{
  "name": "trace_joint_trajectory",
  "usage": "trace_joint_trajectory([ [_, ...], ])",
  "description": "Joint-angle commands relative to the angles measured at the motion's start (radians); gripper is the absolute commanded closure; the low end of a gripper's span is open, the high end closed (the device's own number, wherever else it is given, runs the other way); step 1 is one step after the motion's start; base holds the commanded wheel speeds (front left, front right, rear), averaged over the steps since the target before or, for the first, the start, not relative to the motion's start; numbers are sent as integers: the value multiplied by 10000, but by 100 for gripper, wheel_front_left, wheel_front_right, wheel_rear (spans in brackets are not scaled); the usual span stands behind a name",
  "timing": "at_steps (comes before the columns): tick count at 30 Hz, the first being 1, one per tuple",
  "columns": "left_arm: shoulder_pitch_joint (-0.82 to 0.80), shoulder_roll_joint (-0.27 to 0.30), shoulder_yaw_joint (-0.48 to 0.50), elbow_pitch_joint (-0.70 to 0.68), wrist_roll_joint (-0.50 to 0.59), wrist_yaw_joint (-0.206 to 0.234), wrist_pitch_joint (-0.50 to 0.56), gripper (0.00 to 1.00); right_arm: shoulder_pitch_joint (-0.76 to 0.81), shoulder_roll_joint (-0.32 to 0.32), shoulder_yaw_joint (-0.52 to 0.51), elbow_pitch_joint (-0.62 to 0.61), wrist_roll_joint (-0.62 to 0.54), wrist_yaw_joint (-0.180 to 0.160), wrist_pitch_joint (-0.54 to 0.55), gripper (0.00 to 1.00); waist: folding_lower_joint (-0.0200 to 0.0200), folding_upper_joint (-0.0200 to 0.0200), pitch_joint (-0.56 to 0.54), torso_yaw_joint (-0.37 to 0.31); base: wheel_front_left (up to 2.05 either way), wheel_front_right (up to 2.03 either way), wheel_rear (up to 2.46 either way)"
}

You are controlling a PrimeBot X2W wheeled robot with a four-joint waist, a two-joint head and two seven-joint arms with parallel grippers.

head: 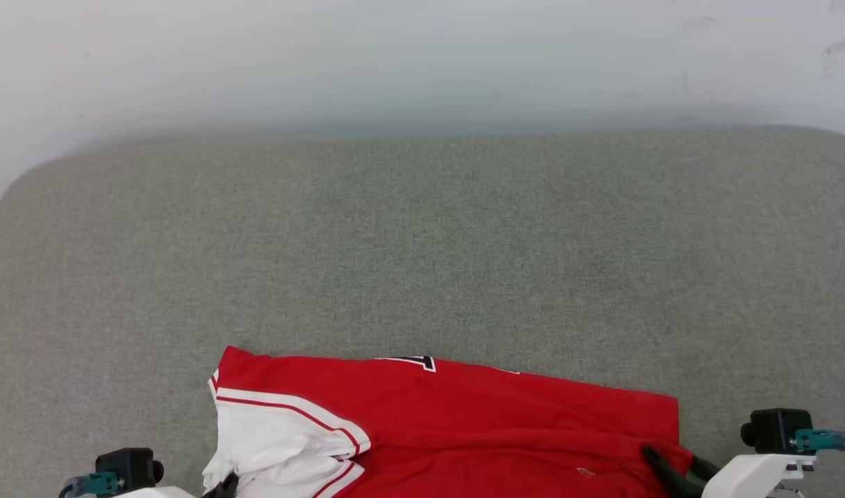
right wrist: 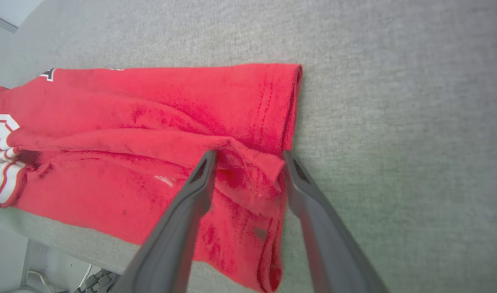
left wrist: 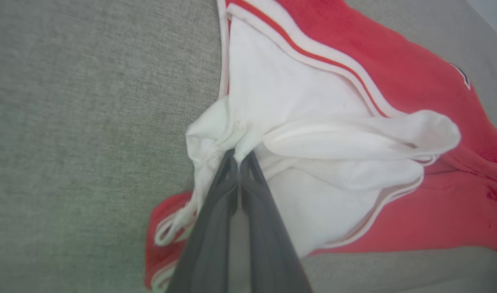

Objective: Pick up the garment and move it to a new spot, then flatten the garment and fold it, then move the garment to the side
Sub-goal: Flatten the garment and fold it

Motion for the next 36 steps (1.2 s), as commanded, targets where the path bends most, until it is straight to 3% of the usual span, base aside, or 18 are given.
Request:
trace_joint_trajectory([
  [1,-190,-23,-45,25,208,-15,-198,0,56,24,-32,-130,-149,-4,-284,0,1,-1,-159,-16,0,0,0],
  [9,-650,127,-23,-562,1224,172,-1307,0,47,22,-443,-843,-550,-4,-906,0,1,-1,-619,-61,0,0,0],
  [20,-1430,-200,221,-1258,2923,498,-3623,0,267,-500,-1336,-1206,-826,-4,343,0,1,-1,-682,91,0,0,0],
  [28,-1711,-648,794,-1627,4390,620,-3941,0,500,-397,-1339,-1336,-739,-4,1102,0,1,-1,-357,378,0,0,0],
  [36,-1354,-1397,1435,-2199,5416,193,-3953,0,630,-45,-1183,-1123,-535,-4,1266,0,1,-1,77,779,0,0,0],
])
